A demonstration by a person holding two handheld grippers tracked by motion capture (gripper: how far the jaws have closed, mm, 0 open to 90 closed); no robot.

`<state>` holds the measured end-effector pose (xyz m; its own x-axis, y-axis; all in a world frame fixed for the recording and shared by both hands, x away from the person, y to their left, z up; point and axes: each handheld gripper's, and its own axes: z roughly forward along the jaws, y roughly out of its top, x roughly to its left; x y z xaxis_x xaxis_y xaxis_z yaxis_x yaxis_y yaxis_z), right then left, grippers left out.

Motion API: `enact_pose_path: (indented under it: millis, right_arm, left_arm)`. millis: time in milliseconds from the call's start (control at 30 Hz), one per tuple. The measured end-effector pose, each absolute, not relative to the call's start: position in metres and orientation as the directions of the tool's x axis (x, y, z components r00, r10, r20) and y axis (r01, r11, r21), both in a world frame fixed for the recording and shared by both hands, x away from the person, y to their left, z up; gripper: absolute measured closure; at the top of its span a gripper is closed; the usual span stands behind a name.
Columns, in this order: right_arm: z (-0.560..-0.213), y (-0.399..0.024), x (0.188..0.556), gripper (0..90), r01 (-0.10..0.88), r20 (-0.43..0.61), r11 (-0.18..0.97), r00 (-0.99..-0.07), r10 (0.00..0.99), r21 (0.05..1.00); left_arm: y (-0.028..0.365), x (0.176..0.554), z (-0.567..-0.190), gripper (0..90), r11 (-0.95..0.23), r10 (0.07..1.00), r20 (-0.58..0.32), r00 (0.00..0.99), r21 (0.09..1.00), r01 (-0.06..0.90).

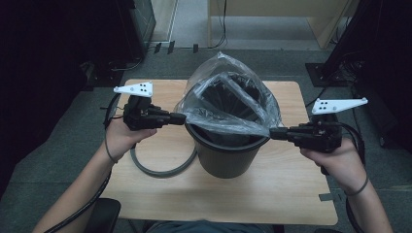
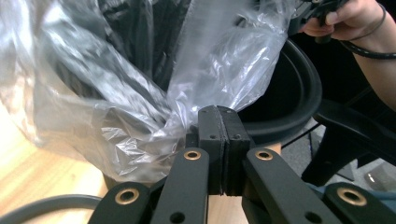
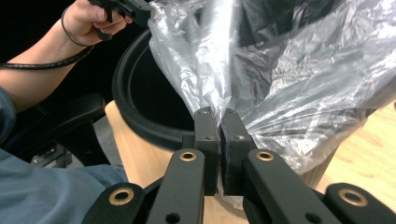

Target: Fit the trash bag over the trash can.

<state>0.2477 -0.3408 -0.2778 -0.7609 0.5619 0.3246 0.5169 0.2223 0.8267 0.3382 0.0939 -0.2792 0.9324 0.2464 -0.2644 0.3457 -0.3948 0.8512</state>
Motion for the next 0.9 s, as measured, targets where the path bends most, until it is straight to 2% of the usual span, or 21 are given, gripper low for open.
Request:
enact_pose_path:
  millis: [167, 533, 767, 833, 900]
  right_arm:
    - [-0.281, -0.339, 0.244, 89.2, 0.525, 0.336, 0.232, -0.767, 0.547, 0.819]
    - [-0.288, -0.325, 0.239, 90.0, 0.507, 0.288, 0.375, -0.814, 0.505, 0.776]
    - [-0.292, -0.32, 0.239, 90.0, 0.496, 0.266, 0.419, -0.827, 0.496, 0.761]
    - [-0.301, -0.316, 0.24, 90.0, 0.501, 0.237, 0.457, -0.821, 0.52, 0.735]
    - [-0.308, -0.314, 0.242, 90.0, 0.512, 0.252, 0.451, -0.817, 0.519, 0.731]
  left_arm:
    - [0.094, 0.331, -0.287, 89.2, -0.405, 0.23, -0.278, 0.933, 0.844, 0.351]
    - [0.091, 0.322, -0.301, 90.0, -0.433, 0.174, -0.301, 0.937, 0.831, 0.348]
    - [0.088, 0.325, -0.32, 90.0, -0.493, 0.209, -0.312, 0.927, 0.785, 0.376]
    - [0.087, 0.326, -0.329, 90.0, -0.486, 0.212, -0.329, 0.92, 0.782, 0.391]
    - [0.09, 0.328, -0.333, 90.0, -0.467, 0.218, -0.342, 0.914, 0.786, 0.405]
